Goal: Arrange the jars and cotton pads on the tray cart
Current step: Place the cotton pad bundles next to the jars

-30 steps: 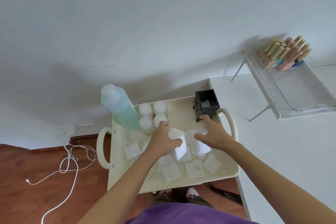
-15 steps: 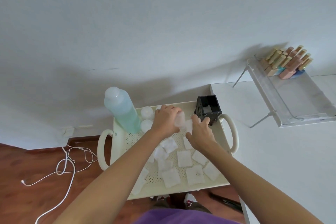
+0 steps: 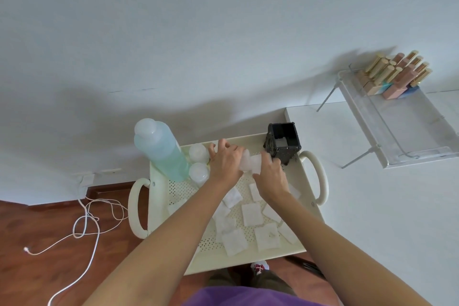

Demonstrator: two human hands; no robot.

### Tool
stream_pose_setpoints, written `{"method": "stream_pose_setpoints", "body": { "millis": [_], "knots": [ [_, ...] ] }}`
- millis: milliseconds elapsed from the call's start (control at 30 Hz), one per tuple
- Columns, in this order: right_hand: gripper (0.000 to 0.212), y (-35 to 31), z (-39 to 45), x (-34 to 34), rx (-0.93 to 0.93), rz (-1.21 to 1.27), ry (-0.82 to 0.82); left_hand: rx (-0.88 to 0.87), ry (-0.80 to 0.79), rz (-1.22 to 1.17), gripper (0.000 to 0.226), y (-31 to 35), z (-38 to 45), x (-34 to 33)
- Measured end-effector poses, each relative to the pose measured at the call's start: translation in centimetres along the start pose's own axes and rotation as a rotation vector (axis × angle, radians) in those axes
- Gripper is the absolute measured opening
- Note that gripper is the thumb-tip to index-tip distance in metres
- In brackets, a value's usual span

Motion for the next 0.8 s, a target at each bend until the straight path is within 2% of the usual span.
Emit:
{"method": "stream_pose_setpoints", "body": {
  "millis": [167,333,533,667,800],
  "knots": [
    [0.056,1.1,-0.2,-0.5,0.016,-0.178,-0.012,0.001,-0.046,0.027,0.046,-0.4,0.4,-0.3],
    [0.060,1.1,1.6,-0.8,0.072,-0.102,0.019,0.027,-0.072,-0.006,0.050,-1.0,0.5,-0.2],
    [0.061,1.7,3.0,-1.3,0.066,0.028,0.071,0.146,-0.071,-0.007,0.032,-0.3,1.5,-0.1],
    [0.061,1.8,3.2,-1.3,0.077,-0.001,0.057,0.248,-0.047,-0.029,0.038,0.1,2.1,-0.3],
    [0.064,2.5,2.6,-1.0,0.142,-0.018,0.049,0.231,-0.031,-0.108,0.047,-0.3,1.6,-0.3]
  ]
}}
Point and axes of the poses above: each hand's wrist, its own z-axis towards the middle knuckle, its own x-axis out of the back of the hand, y = z × x, the point moved 1 cm from there along z, towards the middle knuckle, and after that the axes turned 3 degrees about -z, right-handed, at the moved point
